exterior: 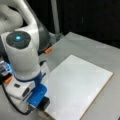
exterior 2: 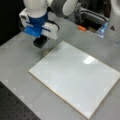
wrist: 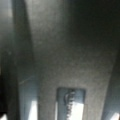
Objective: Erasing curve lines
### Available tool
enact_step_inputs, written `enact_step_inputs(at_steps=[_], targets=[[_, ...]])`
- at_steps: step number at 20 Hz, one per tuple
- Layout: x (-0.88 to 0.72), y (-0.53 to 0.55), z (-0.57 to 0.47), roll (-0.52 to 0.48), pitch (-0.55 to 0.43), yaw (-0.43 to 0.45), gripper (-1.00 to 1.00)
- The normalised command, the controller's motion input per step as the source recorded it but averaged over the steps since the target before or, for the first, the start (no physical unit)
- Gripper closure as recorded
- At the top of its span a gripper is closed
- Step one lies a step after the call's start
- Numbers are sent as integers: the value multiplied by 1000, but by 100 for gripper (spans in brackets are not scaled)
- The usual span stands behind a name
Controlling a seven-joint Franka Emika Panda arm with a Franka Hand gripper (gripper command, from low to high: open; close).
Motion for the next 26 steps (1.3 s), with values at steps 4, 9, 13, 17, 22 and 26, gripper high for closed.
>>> enact_step_inputs(at_steps=[4,9,13,17,22,26], targets=[[174,-156,-21,338,119,-146,100],[65,-99,-16,267,81,-170,100],[52,-70,-75,169,45,-191,100],[93,-58,-115,77,-4,-216,100],[160,-58,-128,-15,-49,-242,100],[149,4,-105,-9,-41,-194,100]])
